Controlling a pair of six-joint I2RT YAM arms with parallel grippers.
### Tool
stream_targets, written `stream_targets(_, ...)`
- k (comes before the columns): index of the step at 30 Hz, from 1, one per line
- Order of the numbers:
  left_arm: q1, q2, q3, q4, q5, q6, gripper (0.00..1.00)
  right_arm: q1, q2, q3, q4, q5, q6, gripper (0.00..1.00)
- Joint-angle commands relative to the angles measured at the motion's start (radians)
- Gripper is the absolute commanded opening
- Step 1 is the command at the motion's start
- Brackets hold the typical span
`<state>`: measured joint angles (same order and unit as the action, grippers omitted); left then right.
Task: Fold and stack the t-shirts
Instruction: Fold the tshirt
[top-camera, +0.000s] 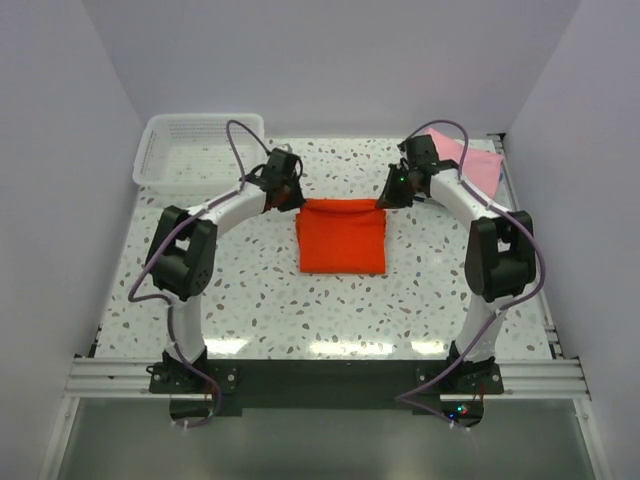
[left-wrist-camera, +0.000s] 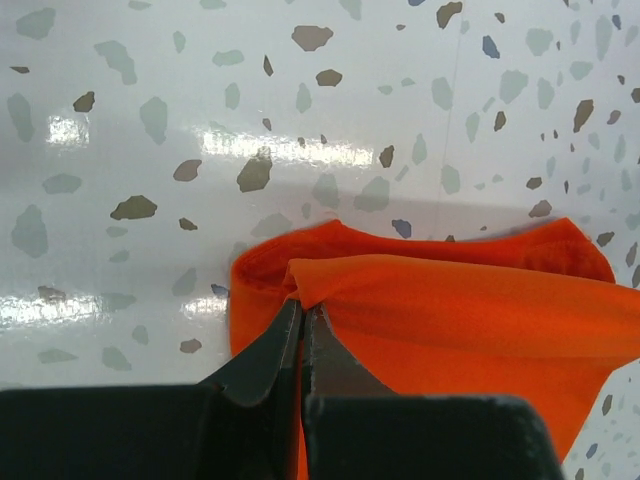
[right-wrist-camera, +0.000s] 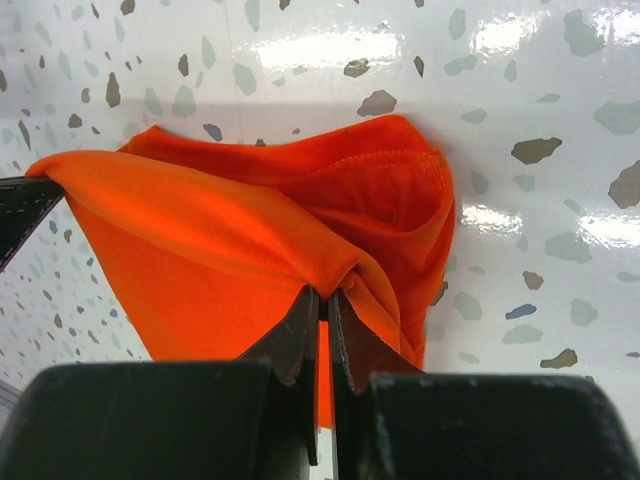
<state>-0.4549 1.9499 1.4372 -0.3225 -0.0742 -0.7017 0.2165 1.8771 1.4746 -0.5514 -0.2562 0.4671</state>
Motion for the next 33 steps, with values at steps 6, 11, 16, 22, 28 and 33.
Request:
stream_targets(6, 0.030, 0.107, 0.120, 0.005, 0.043, 0.047, 0.00, -0.016, 0.109, 0.107, 0.016, 0.014, 0.007, 0.00)
stream_targets(11, 0.035, 0.135, 0.141, -0.006, 0.045, 0.045, 0.35, -0.022, 0.174, 0.168, -0.015, 0.021, 0.018, 0.14)
stream_targets(16, 0.038, 0.104, 0.157, -0.026, 0.044, 0.050, 1.00, -0.020, 0.160, 0.198, -0.052, 0.014, -0.010, 0.74)
stream_targets(22, 0.032, -0.014, 0.045, 0.019, 0.070, 0.033, 1.00, -0.017, 0.021, 0.084, -0.005, -0.026, -0.010, 0.99)
stream_targets(28, -0.005, -0.108, -0.027, 0.075, 0.108, 0.024, 1.00, 0.017, -0.091, -0.037, 0.079, -0.090, -0.002, 0.99)
stream_targets(33, -0.019, -0.040, -0.002, 0.146, 0.157, 0.039, 1.00, 0.035, -0.029, -0.042, 0.157, -0.146, 0.038, 0.99)
